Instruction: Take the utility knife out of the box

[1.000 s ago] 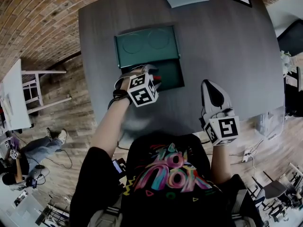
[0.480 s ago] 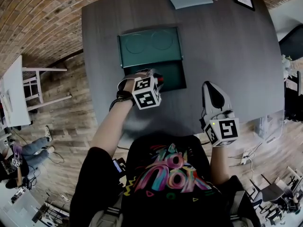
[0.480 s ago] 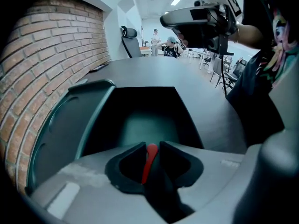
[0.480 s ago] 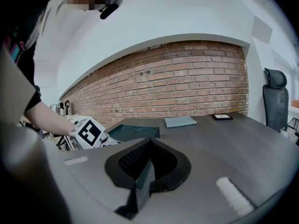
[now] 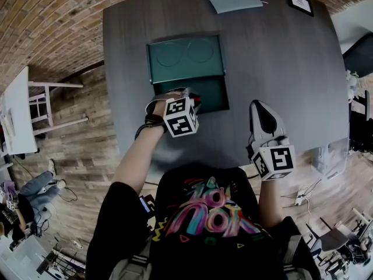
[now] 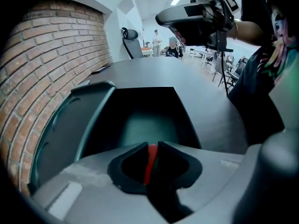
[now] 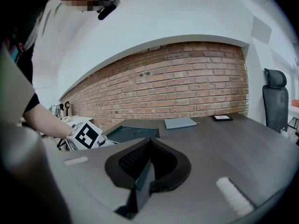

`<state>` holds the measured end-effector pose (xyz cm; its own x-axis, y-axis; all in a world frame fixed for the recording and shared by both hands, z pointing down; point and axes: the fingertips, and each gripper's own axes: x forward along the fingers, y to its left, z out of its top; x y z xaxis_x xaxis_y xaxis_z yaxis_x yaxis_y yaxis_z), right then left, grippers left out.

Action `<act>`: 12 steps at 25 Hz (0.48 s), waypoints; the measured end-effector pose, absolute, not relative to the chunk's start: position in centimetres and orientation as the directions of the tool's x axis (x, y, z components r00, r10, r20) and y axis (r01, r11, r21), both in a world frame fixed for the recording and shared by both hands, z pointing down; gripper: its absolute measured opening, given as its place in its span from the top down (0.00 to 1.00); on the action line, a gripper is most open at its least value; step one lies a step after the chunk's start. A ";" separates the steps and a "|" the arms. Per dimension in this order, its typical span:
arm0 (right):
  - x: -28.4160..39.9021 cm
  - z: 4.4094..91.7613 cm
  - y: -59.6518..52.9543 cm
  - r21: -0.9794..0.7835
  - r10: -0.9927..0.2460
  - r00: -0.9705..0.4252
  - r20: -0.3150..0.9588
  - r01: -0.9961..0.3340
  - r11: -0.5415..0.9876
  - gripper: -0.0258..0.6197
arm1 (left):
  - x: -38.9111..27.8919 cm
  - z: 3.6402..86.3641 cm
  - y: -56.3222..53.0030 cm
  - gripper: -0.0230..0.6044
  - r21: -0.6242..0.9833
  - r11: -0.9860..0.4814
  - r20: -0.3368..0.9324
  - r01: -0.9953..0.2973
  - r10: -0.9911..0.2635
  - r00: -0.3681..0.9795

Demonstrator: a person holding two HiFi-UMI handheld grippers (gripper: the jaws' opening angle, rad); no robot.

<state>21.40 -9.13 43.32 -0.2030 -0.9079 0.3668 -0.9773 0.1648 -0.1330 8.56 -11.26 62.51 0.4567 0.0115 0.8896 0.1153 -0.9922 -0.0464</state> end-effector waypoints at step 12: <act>21.9 42.3 -8.9 -0.124 -0.911 -0.216 0.350 -0.975 0.184 0.96 | 8.7 60.6 -12.2 0.85 -0.118 -0.992 0.873 0.039 -0.085 0.480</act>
<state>21.85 -8.90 42.32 -0.2162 -0.9115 0.3500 -0.9751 0.1839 -0.1236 8.70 -12.16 60.64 0.4796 -0.0854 0.8733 0.0385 -0.9922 -0.1182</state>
